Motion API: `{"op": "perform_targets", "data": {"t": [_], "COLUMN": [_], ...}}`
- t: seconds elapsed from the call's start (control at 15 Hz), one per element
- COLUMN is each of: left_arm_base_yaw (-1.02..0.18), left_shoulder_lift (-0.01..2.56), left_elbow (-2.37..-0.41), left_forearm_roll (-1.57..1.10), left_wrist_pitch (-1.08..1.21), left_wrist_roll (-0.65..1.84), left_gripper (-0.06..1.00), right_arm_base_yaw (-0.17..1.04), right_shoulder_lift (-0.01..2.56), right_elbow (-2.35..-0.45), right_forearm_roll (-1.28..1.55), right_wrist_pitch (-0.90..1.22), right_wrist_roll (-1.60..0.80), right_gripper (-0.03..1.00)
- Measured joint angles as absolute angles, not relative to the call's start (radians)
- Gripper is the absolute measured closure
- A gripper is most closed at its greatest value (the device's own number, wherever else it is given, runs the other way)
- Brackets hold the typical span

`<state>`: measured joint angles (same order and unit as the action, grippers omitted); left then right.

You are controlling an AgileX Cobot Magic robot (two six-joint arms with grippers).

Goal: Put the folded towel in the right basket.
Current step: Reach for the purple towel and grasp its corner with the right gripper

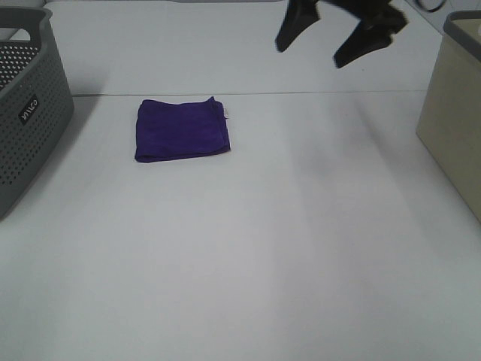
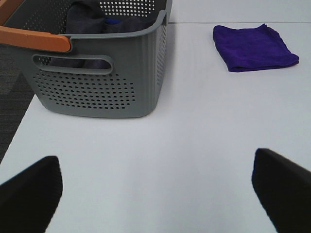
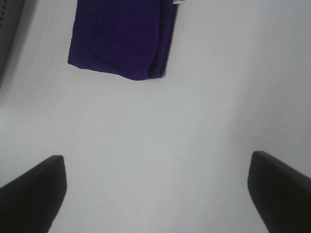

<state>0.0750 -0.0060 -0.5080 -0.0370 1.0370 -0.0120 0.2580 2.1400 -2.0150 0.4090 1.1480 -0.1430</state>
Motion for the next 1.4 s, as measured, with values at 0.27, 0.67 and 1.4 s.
{"op": "perform_targets", "data": {"t": [0.27,0.67,1.4], "left_arm_base_yaw": [0.075,0.075,0.075], "left_shoulder_lift": [-0.006,-0.006,-0.006], "left_elbow": [-0.508,-0.508,-0.508], "left_forearm_roll": [-0.037,-0.045,-0.050], "left_wrist_pitch": [1.037,1.037,1.037], "left_wrist_roll": [-0.012,-0.012,-0.012], "left_gripper": [-0.05,-0.05,-0.05], "right_arm_base_yaw": [0.280,0.283,0.285], "right_shoulder_lift": [2.431,2.607,2.744], "right_elbow": [-2.320,-2.370,-2.376], "right_forearm_roll": [0.467,0.681,0.737], "right_wrist_pitch": [1.200,0.929,0.727], "right_wrist_roll": [-0.133,-0.142,-0.169], "right_gripper": [-0.01,0.00,0.02]}}
